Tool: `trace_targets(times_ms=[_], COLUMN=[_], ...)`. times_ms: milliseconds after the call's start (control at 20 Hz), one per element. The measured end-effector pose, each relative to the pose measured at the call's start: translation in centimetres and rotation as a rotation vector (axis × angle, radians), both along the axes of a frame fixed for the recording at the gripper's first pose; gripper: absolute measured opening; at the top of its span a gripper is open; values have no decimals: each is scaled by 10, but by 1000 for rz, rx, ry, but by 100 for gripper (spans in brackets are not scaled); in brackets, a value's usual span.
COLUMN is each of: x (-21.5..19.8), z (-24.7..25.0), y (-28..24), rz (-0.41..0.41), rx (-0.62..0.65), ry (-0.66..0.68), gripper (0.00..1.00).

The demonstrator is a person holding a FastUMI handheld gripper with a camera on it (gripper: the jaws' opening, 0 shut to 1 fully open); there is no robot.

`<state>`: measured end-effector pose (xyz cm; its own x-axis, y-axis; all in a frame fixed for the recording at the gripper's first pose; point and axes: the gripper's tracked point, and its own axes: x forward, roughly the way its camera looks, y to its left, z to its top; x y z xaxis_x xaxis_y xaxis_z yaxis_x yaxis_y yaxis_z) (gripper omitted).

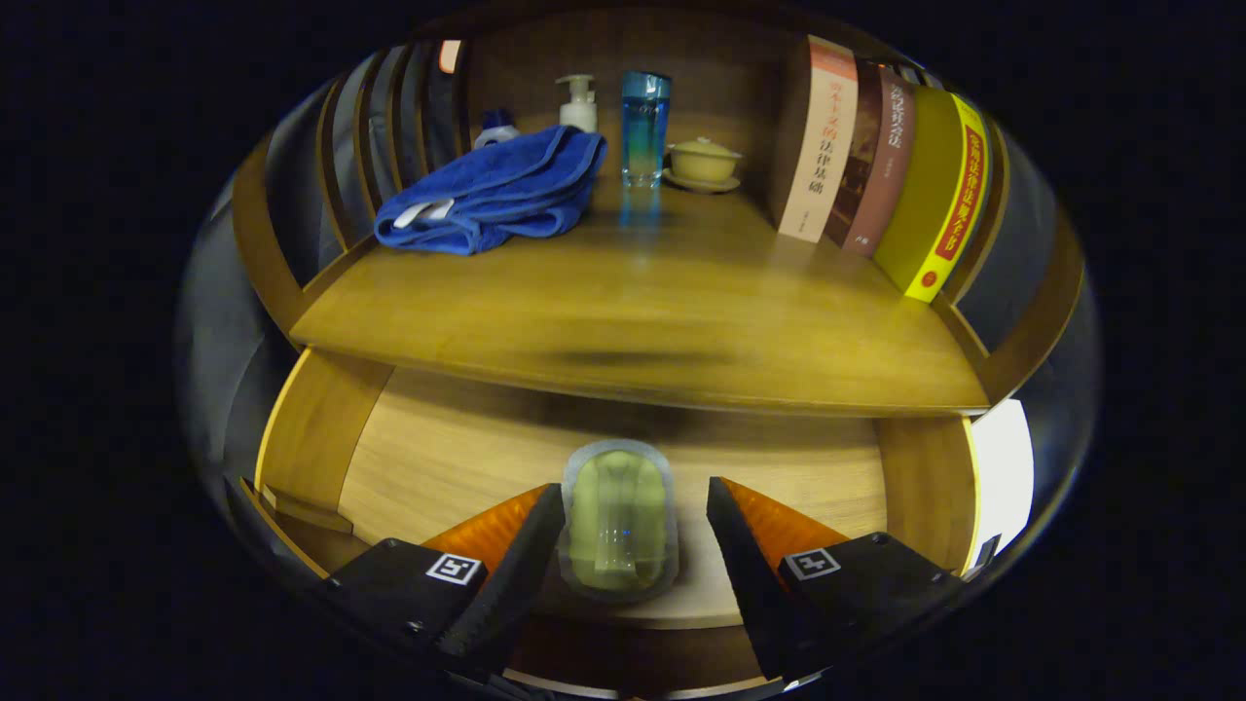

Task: Pull open the drawer, take out the items inside it, and place them on the countertop above the cabinet.

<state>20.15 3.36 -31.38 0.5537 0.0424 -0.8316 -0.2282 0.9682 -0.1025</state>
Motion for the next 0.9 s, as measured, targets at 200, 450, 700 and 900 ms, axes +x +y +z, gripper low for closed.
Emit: trace_targets(times_ms=[200,450,700,900], x=[-5,-4,-5,5], z=[-21,-30,-25,-1], y=[3,5,4,9], rz=[21,-7,-9,-3], rx=[-12,8,-5,2], ry=[41,50,21,-58], gripper=[84,46,22,19])
